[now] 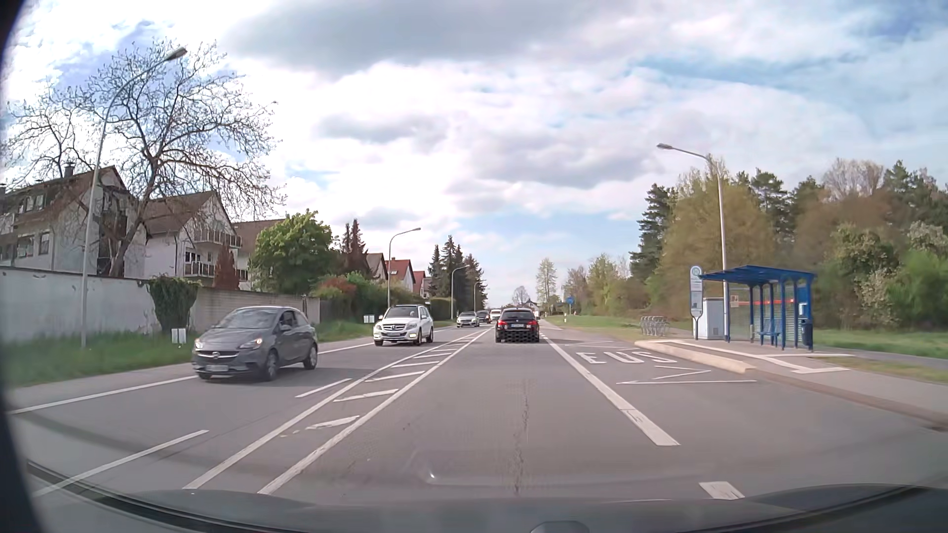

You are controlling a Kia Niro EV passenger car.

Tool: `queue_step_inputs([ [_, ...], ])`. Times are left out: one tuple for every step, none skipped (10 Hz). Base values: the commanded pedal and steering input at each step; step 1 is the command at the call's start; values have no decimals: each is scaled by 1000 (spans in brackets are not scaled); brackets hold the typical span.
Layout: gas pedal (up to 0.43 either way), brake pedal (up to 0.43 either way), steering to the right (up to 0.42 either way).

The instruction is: Follow the waypoints while adhering to traffic rules and regulations

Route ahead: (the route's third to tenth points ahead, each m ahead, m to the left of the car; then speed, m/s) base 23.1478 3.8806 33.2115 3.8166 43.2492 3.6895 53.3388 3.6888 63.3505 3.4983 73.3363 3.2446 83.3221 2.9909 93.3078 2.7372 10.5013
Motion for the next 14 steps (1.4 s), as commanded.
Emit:
queue_step_inputs([
  [260,0,0],
  [260,0,1],
  [260,0,3],
  [260,0,3],
  [260,0,3],
  [260,0,3],
  [260,0,3],
  [260,0,3],
  [260,0,3],
  [260,0,3],
  [260,0,3],
  [260,0,2],
  [260,0,3],
  [260,0,3],
])
